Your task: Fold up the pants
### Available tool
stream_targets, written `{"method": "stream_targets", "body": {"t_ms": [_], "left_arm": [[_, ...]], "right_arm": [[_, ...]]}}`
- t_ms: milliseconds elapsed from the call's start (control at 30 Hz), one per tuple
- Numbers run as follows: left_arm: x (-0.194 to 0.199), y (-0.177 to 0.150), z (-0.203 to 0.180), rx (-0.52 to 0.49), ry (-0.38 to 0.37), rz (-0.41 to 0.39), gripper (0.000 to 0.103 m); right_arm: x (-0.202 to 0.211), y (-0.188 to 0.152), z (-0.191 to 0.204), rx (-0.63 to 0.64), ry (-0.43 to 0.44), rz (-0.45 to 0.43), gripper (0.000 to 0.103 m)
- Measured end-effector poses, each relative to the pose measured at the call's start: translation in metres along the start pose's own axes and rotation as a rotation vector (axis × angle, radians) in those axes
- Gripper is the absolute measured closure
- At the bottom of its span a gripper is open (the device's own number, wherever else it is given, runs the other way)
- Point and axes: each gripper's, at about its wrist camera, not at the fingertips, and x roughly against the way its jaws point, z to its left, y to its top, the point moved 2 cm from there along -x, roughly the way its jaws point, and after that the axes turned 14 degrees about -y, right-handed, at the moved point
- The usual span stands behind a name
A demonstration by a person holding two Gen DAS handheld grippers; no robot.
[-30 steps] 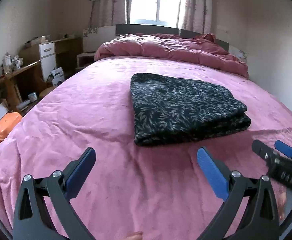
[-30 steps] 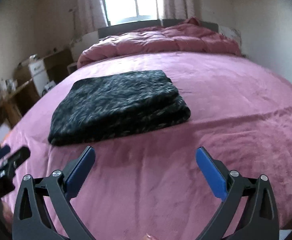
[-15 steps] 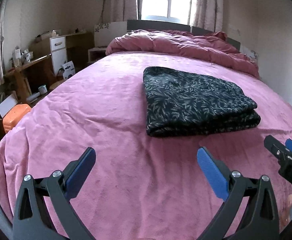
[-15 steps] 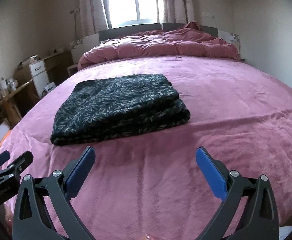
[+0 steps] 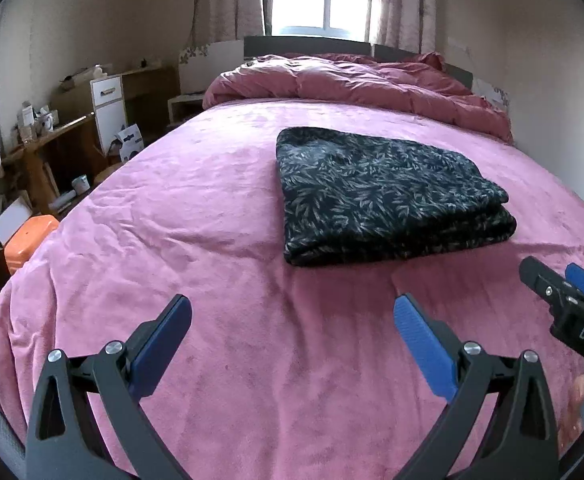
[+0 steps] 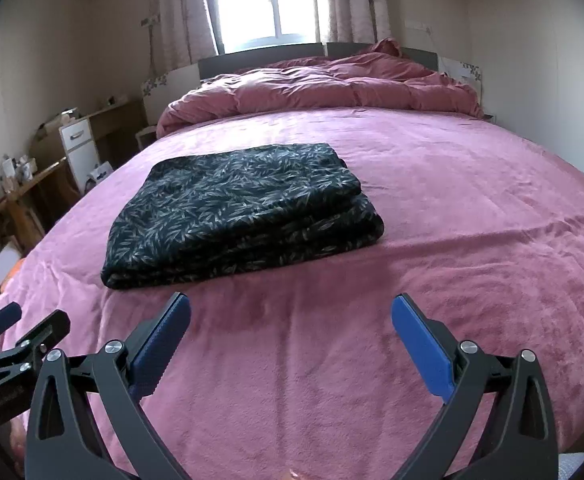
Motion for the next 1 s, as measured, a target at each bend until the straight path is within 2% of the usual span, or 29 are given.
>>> {"method": "stream_targets", "body": {"t_ms": [1000], "left_arm": [[-0.005, -0.008, -0.010, 0.004, -0.034, 0.044, 0.002]], "right_arm": [[0.000, -0.004, 0.002, -0.024, 0.024, 0.035, 0.003]]}}
